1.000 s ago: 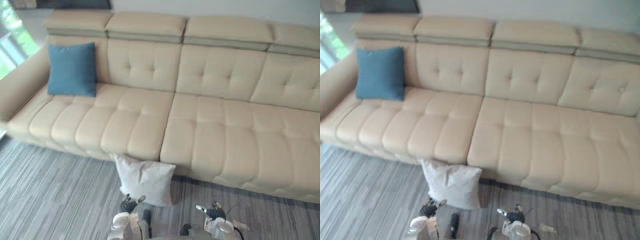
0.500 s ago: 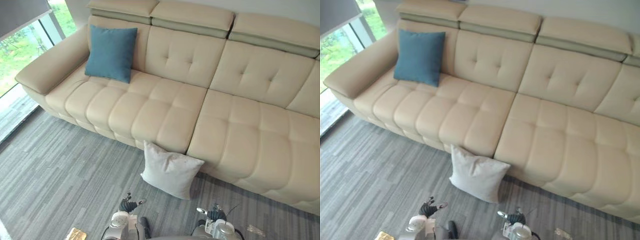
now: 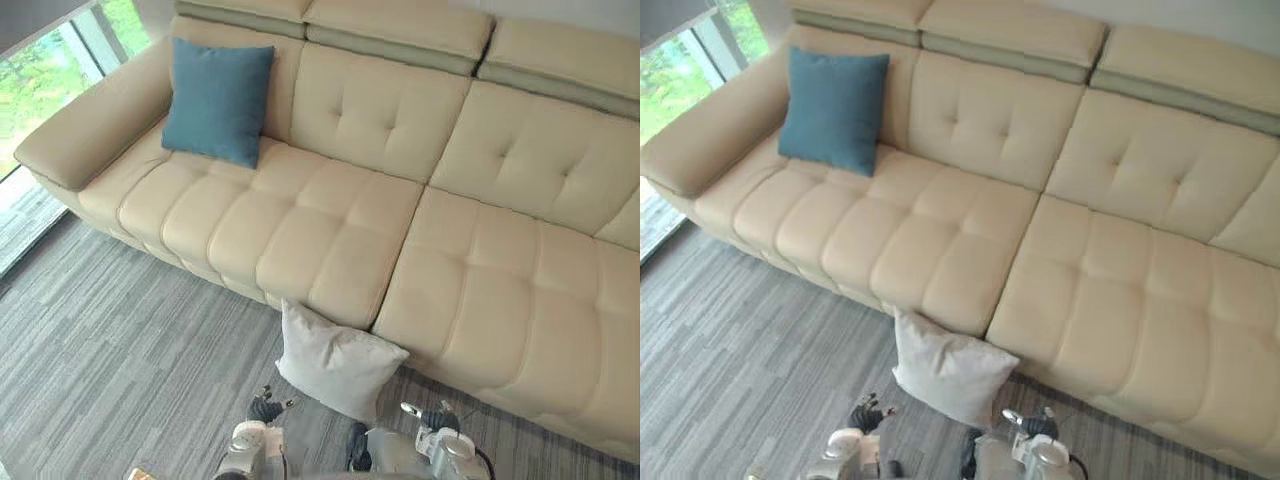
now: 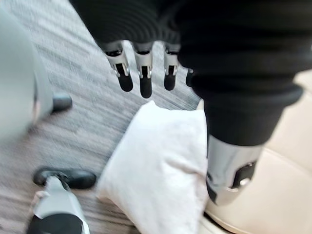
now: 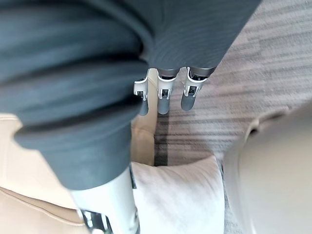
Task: Pick up cushions and gather them together orderly.
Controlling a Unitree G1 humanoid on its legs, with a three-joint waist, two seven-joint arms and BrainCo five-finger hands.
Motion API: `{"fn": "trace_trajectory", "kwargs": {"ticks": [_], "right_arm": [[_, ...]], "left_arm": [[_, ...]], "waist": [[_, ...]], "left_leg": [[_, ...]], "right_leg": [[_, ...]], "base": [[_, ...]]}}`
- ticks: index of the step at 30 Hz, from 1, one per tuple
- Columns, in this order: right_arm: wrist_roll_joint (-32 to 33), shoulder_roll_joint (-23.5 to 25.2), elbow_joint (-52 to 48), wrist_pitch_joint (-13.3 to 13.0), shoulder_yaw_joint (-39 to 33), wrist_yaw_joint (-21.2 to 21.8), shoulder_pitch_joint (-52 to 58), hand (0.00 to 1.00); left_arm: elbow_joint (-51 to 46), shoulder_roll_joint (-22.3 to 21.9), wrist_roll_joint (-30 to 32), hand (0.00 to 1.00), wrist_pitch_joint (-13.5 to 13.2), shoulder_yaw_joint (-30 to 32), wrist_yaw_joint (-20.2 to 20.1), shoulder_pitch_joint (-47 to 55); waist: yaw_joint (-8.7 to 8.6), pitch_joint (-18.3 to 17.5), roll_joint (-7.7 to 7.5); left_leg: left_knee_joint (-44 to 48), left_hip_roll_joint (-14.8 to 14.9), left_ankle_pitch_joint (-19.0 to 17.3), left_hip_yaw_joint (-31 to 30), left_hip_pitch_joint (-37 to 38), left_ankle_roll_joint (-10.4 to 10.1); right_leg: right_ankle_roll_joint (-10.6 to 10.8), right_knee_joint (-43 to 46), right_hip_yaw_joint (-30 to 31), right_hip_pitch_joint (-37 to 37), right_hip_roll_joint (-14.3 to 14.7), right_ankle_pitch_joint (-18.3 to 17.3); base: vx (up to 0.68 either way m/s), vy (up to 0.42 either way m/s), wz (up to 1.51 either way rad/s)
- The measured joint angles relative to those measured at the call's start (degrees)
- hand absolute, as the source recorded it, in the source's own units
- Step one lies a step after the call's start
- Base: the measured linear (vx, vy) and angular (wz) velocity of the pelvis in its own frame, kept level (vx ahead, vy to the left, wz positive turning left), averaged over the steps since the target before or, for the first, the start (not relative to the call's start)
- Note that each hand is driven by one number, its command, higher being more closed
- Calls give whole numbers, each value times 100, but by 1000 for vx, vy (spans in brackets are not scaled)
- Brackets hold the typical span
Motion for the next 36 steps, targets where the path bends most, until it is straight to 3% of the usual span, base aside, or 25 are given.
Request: {"fn": "trace_trajectory", "kwargs": {"ticks": [1, 3, 5, 7, 8, 12, 16, 25, 29, 36], "right_arm": [[2, 0, 1, 5, 45, -5, -16, 0], [7, 28, -82, 6, 111, -3, -52, 0], [35, 55, -194, 6, 164, -20, -37, 0], [40, 41, -195, 19, 223, -36, -52, 0], [39, 79, -219, 14, 249, -40, -22, 0], [35, 163, -158, 36, 271, -34, -22, 0], [33, 179, -140, 50, 377, -29, -23, 0], [53, 126, -68, 64, 424, -155, 8, 0], [283, 25, -69, 59, 331, -274, -161, 0], [546, -204, -216, -2, -42, -509, -779, 0]], "left_arm": [[-118, -4, -1, 0, -24, -6, -4, 48], [-157, -4, -4, 0, -21, -4, 1, 48], [-179, -14, -24, 0, -18, -10, 7, 51], [-154, -12, -45, 0, -13, -7, 20, 40], [-159, 1, -52, 0, -16, -12, 61, 28], [-173, 3, -53, 0, -29, -14, 78, 21], [-117, 8, -45, 0, -40, -9, 71, 21], [37, 2, -74, 0, -40, 217, 165, 36], [-20, 23, -342, 0, -37, 416, 319, -174], [-548, 265, -947, 0, -60, 679, 557, -794]], "waist": [[102, 12, 11], [146, 45, 94], [169, 54, 156], [221, 9, 171], [199, 1, 19], [219, -58, -96], [264, -76, -92], [280, -240, -73], [305, -139, -43], [300, 506, -58]], "left_leg": [[709, 156, -188, 31, -377, -18], [586, 243, -337, 34, -592, -84], [-506, 96, -118, -188, -578, 12], [-908, -140, -183, -585, -479, -290], [-955, -326, -147, -596, -486, -310], [-881, -535, -158, -624, -561, -276], [-956, -549, -188, -337, -403, -220], [-1107, -508, -198, 59, -307, -108], [-589, -466, -263, 82, -1111, 1], [405, -381, -418, 7, -2542, 175]], "right_leg": [[-71, -6, 153, 115, 17, -112], [-56, 52, 334, 136, 33, -133], [177, 246, 635, 66, -35, -281], [363, 462, 875, -111, -71, -442], [436, 386, 981, -172, -213, -470], [624, 154, 1284, -136, -331, -384], [741, 3, 1636, -133, -334, -222], [787, -140, 2057, -269, -276, -11], [805, 578, 2138, -1236, -251, -98], [823, 1673, 2202, -2681, -223, -260]], "base": [[132, 81, -42], [102, 115, -63], [80, 184, -69], [44, 220, -42], [23, 252, -7], [8, 172, 0], [-27, 103, -40], [-43, 37, -26], [-87, -4, -9], [-154, 2, 0]]}}
